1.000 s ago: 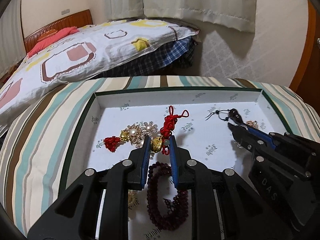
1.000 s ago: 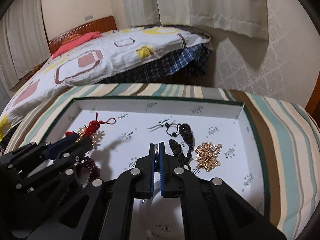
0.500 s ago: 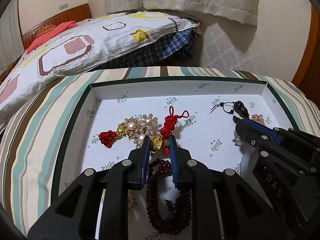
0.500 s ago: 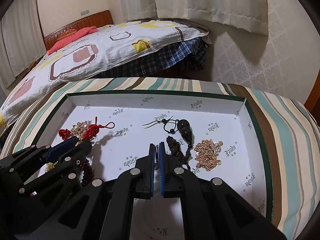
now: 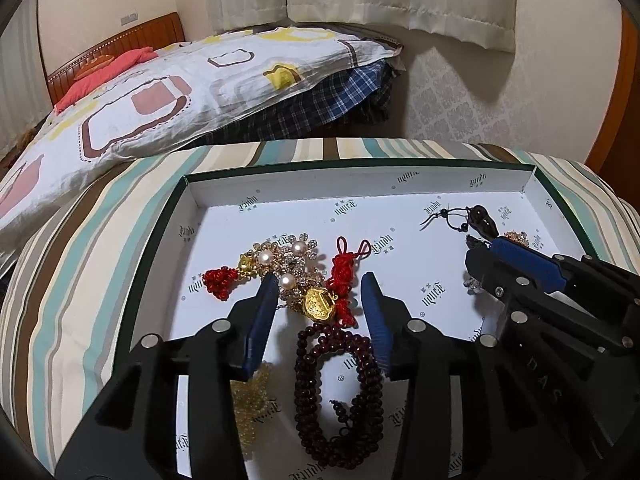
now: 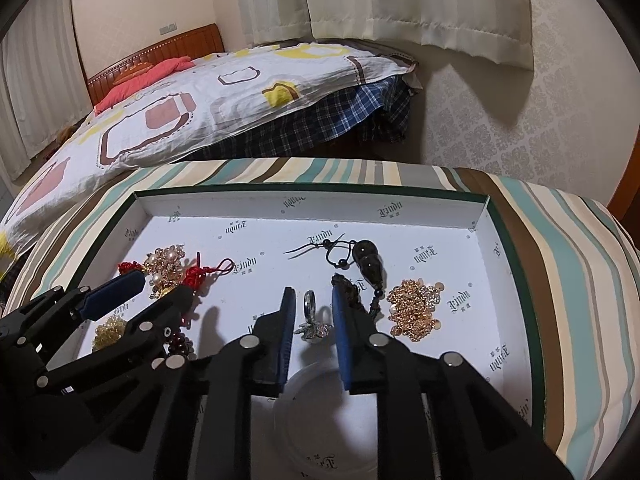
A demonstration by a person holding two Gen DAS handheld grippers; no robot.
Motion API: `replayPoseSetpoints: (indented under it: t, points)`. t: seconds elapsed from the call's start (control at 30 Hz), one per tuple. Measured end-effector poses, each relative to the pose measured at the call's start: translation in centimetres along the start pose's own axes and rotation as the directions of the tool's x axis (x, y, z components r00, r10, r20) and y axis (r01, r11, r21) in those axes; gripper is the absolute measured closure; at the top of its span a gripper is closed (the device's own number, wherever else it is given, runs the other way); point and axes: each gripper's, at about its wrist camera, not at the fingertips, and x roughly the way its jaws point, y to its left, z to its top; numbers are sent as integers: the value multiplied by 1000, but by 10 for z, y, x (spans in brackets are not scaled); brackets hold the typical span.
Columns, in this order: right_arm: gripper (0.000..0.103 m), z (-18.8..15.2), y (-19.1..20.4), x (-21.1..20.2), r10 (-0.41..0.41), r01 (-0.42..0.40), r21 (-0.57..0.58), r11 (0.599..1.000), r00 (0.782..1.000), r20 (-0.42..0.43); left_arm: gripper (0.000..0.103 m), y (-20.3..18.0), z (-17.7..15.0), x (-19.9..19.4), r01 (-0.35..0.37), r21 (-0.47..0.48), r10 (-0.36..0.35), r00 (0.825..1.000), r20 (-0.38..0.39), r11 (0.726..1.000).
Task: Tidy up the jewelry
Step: 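Open the right tool to drop the ring while the left tool releases the coin charm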
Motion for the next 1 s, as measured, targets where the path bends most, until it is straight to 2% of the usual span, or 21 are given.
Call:
replayPoseSetpoints:
  t: [0.17,0.4,0.5,0.9,1.0]
  points:
    - [78,1,-1,-1,-4,4,8,1000,1000,3,54,1,1,-1,2,-6,-2,1000,-5,1000]
    - [57,2,-14,-7,-35,34,38,999,999,24,39,8,2,-3,10,-43,-10,1000,-9,999]
    - [52,0,-19,-10,-41,40,46,998,999,32,32,9,2,-6,4,-45,-4,1000,-2,999]
    - [44,-7,-28,-20,-62,60,60,996,997,44,20,7,-1,-16,-12,-34,13,1000,20,999]
    - [41,-8,-30,-24,-65,62,62,996,997,50,20,6,-2,-20,-4,-31,4,1000,27,1000]
